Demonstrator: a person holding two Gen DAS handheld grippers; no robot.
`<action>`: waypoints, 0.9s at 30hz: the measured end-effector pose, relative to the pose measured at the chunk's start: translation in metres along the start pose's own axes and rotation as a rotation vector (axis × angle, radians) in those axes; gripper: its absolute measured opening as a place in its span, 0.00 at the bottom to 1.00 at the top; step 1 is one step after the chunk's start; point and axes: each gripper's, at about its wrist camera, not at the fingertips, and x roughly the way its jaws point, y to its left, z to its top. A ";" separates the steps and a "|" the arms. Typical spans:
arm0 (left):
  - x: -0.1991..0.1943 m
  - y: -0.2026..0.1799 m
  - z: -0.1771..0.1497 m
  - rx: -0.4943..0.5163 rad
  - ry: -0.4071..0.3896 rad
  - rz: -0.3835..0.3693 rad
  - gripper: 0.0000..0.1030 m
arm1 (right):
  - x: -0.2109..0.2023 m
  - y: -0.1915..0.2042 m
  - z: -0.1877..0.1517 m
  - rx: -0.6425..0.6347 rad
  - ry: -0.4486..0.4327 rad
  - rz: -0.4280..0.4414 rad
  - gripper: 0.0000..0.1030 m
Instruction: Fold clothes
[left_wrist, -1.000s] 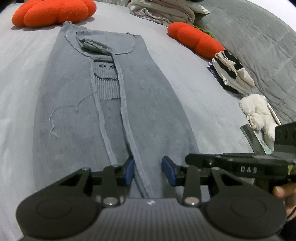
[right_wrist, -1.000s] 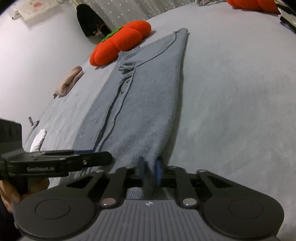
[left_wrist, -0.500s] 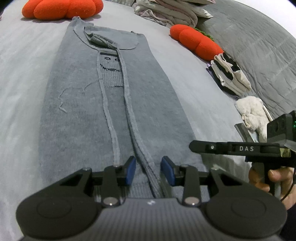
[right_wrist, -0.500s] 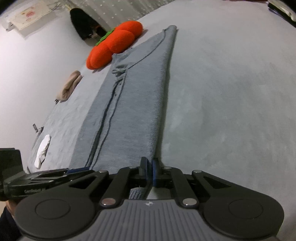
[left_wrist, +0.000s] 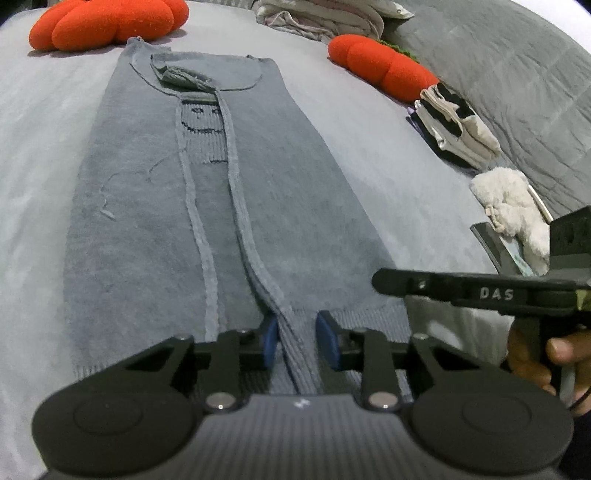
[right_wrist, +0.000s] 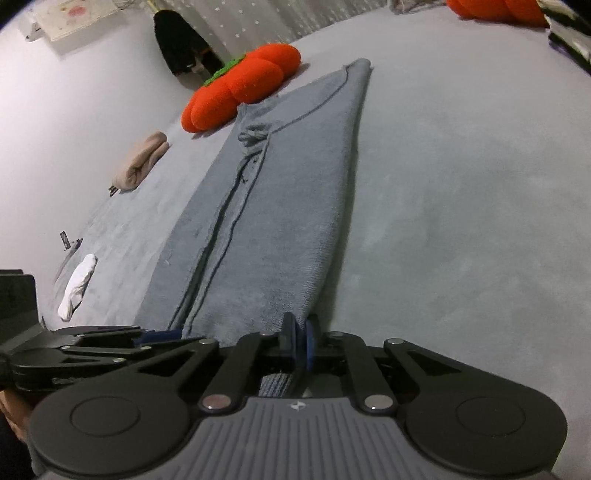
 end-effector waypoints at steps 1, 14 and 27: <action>-0.001 -0.001 -0.001 -0.005 0.006 -0.004 0.18 | -0.003 0.001 -0.001 -0.005 -0.006 0.003 0.07; -0.002 0.007 -0.005 -0.052 0.029 -0.056 0.16 | -0.008 -0.001 -0.007 0.029 0.000 -0.009 0.27; -0.002 0.004 -0.007 -0.065 0.055 -0.137 0.16 | -0.025 0.008 -0.028 -0.020 -0.033 0.017 0.08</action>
